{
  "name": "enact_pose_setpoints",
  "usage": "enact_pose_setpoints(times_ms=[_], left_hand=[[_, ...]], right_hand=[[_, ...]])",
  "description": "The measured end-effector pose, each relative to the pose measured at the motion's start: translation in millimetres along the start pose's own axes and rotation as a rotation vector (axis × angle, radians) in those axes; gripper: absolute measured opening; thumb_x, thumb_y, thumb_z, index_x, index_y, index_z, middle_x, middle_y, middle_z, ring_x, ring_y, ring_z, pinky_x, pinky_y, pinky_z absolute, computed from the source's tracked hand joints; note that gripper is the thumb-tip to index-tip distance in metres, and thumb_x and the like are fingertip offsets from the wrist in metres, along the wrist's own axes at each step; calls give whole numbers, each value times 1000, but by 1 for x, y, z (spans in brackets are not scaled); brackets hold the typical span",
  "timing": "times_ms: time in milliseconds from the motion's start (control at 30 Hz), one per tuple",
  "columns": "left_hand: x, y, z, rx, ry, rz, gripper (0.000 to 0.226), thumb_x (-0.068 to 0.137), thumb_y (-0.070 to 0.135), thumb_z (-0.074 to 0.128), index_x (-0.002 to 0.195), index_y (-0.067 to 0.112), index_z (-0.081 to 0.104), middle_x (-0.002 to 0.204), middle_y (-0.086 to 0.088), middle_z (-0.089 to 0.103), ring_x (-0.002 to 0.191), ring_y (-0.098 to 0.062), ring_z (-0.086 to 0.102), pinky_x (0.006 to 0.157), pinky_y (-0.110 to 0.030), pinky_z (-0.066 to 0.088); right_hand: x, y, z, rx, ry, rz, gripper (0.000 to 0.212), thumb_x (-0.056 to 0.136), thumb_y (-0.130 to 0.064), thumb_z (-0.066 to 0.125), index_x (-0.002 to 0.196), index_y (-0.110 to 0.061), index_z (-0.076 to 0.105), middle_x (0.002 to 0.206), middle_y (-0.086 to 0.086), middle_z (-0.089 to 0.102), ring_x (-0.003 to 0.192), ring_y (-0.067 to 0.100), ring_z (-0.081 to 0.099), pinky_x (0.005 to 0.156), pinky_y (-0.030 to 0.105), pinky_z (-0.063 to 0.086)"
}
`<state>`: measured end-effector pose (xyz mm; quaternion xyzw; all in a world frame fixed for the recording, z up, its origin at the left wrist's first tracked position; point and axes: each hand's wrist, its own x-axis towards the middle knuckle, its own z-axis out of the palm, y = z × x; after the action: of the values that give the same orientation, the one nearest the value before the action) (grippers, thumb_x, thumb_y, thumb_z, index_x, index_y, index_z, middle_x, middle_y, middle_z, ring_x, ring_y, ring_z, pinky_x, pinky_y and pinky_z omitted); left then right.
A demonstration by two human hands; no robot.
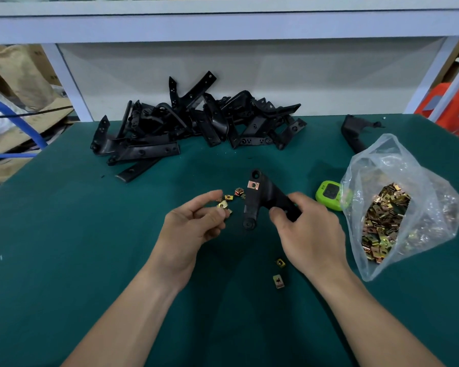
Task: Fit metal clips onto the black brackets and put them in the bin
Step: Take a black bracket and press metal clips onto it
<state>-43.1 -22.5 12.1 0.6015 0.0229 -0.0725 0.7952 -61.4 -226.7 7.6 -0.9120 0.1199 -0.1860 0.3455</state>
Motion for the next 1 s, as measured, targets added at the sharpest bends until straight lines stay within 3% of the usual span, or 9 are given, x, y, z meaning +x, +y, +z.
enact_pose_setpoints(times_ms=[167, 300, 467, 567, 700, 800, 1000], left_hand=[[-7, -3, 10, 119, -22, 2, 28, 97, 1, 60, 97, 19, 81, 78, -1, 59, 66, -11, 51, 68, -20, 47], [-9, -4, 12, 145, 46, 16, 11, 93, 1, 68, 94, 10, 74, 80, -6, 74, 63, -14, 68, 57, -20, 52], [-7, -5, 11, 84, 85, 65, 8, 95, 6, 69, 90, 7, 62, 90, -13, 79, 81, -21, 77, 65, -25, 59], [-7, -7, 14, 82, 23, 69, 3, 99, 10, 64, 97, 8, 64, 94, -11, 79, 87, -23, 78, 70, -26, 60], [-10, -6, 16, 58, -117, 36, 25, 104, 10, 54, 100, 16, 78, 99, -10, 78, 87, -22, 75, 75, -26, 58], [-10, -1, 13, 30, -210, 3, 26, 104, 8, 51, 109, 14, 77, 102, -12, 77, 89, -23, 74, 77, -26, 58], [-8, 2, 8, 147, -293, 41, 31, 103, 3, 52, 122, 17, 73, 101, -15, 76, 90, -21, 74, 78, -26, 58]], right_hand=[[1, 0, -1, 0, -13, 4, 16, 88, -51, 60, 87, -35, 60, 66, -19, 61, 61, 3, 54, 51, 25, 32], [2, 1, -1, 9, -18, 4, 16, 88, -51, 61, 88, -35, 61, 65, -17, 61, 62, 4, 56, 52, 26, 33], [0, -1, -3, 7, -39, -19, 16, 89, -50, 61, 86, -34, 61, 64, -16, 61, 62, 6, 56, 52, 27, 34], [-1, -2, -3, 10, -47, -28, 16, 89, -49, 62, 86, -34, 61, 62, -16, 61, 60, 5, 56, 52, 27, 34], [-2, -2, -4, 6, -76, -69, 16, 86, -49, 62, 85, -33, 61, 65, -17, 61, 62, 7, 57, 52, 28, 34], [0, -1, -5, 30, -111, -98, 19, 82, -50, 60, 86, -32, 62, 72, -20, 63, 70, 6, 57, 51, 28, 34], [4, 2, -4, 45, -194, -111, 27, 76, -54, 57, 90, -33, 65, 69, -13, 66, 65, 10, 60, 57, 34, 49]])
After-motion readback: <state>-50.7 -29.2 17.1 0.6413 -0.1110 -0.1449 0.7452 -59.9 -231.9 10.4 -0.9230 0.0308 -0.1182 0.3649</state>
